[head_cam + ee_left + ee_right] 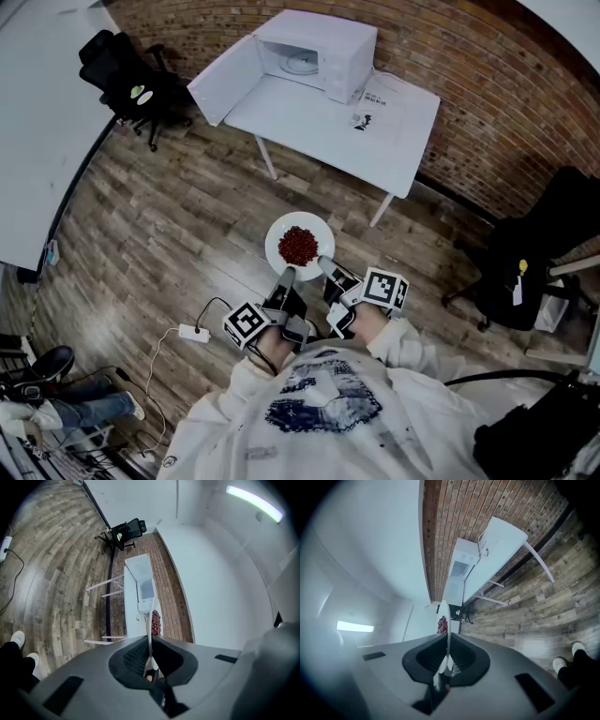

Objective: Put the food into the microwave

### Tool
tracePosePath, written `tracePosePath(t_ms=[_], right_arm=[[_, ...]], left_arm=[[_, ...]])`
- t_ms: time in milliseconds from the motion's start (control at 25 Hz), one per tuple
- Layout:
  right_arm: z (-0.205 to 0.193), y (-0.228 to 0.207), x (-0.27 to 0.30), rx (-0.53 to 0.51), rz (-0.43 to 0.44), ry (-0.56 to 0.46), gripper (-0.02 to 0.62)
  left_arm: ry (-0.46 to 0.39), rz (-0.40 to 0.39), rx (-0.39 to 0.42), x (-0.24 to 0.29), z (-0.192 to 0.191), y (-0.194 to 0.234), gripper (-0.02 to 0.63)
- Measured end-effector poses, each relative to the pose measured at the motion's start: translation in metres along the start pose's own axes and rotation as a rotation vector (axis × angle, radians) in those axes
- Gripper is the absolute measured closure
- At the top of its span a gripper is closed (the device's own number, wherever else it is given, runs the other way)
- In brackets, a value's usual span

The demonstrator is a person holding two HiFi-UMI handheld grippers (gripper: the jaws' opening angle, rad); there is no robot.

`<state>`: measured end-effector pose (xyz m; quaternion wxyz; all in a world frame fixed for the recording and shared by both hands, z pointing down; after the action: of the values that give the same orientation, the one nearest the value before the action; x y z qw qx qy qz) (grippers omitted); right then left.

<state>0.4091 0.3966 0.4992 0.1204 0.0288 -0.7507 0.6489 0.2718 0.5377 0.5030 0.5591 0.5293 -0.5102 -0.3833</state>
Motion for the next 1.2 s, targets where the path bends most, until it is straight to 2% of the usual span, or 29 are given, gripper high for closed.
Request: tracePosePath(t_ms=[80, 400, 840, 1000, 1200], right_arm=[[0.001, -0.001, -0.003, 0.004, 0.001, -0.001, 0.571], [0.013, -0.009, -0.009, 0.001, -0.004, 0.012, 0.571], [0.030, -0.021, -0.016, 0.029, 0.007, 0.074, 0.571], [0.039, -0.022, -0.006, 0.026, -0.001, 0.086, 0.571], [0.058, -0.029, 0.020, 0.033, -0.024, 0.088, 0.571]], left_arm=[[0.000, -0.017, -0.007, 0.003, -0.003, -0.002, 0.583], [-0.008, 0.019, 0.004, 0.013, -0.007, 0.000, 0.583], [-0.071, 0.045, -0.020, 0.029, -0.022, 0.001, 0.583], [-0.085, 0.007, -0.034, 0.037, -0.012, 0.003, 0.583], [-0.072, 0.047, -0.046, 0.048, 0.017, 0.017, 0.583]])
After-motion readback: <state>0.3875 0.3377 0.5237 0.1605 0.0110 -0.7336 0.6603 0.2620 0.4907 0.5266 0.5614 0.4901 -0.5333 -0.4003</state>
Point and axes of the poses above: the fingertips, and each gripper's own axes: x forward along the fingers, y to its left, z out of its top, the point moved 9 cm from there along -x, backward along the fingers, and after that the axes turned 14 degrees about y, right-handed, at the moved point
